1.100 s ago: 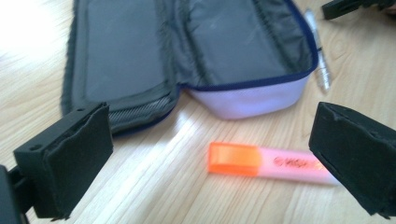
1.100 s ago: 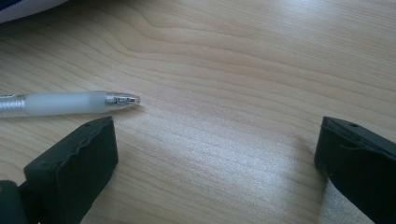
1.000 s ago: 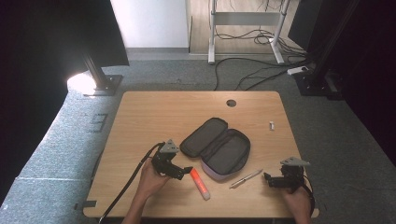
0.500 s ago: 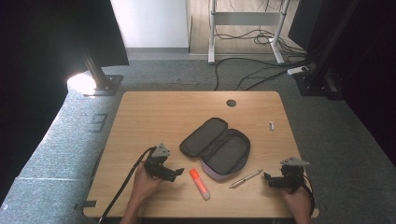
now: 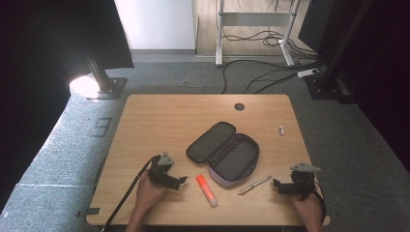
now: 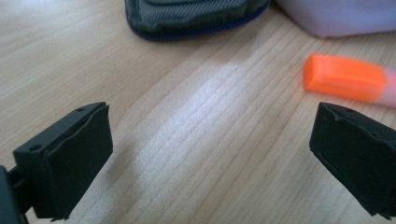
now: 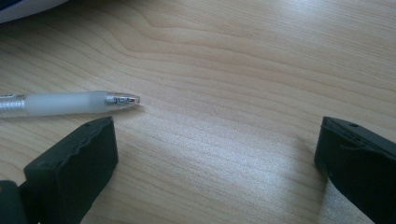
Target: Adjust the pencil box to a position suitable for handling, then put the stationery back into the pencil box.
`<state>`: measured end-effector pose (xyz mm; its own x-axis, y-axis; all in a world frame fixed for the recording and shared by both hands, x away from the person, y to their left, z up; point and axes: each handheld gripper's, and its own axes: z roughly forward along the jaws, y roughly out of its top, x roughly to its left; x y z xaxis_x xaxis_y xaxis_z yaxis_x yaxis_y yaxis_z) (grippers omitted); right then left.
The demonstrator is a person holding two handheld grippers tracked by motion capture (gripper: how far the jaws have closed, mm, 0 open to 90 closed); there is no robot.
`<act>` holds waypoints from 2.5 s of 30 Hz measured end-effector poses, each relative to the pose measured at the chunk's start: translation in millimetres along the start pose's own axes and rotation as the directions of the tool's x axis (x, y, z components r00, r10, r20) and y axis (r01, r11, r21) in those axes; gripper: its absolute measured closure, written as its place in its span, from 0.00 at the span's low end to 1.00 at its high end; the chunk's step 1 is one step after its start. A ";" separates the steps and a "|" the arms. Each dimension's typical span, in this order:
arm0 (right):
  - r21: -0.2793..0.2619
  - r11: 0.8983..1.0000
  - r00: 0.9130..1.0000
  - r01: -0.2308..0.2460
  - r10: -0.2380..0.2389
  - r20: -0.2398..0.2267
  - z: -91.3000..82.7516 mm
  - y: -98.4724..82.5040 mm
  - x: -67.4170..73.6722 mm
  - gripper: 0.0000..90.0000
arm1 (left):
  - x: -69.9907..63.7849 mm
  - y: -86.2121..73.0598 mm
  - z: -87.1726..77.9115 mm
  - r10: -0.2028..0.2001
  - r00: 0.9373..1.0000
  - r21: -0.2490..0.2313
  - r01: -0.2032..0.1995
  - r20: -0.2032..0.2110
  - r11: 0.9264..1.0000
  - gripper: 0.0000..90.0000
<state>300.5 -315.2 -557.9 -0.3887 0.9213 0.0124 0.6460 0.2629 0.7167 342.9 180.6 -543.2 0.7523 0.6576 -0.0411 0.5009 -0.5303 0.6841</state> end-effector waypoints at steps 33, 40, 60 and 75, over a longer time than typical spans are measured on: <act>0.011 1.000 0.999 -0.004 0.005 -0.040 -3.7 5.0 -3.7 0.02 | 2.1 -4.7 3.5 -0.006 0.999 0.036 0.008 -0.054 0.999 0.00; -0.005 1.000 0.998 0.007 -0.007 -0.059 -9.2 14.1 -5.3 0.02 | 2.1 -4.7 3.5 -0.006 0.999 0.036 0.008 -0.054 0.999 0.00; -0.011 1.000 0.998 -0.030 0.029 -0.047 0.0 38.3 -23.7 0.19 | 2.1 -4.8 3.5 -0.006 0.999 0.035 0.007 -0.053 0.999 0.00; -0.047 0.998 0.999 -0.035 0.033 -0.041 4.5 58.9 -33.0 0.28 | 2.0 -4.8 3.4 -0.006 0.999 0.035 0.008 -0.054 0.999 0.00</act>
<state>354.3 -328.8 -519.2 -0.3938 0.9169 0.0648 0.6278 0.2168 0.7476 343.5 182.6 -549.1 0.7252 0.6885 -0.0060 0.5215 -0.5436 0.6577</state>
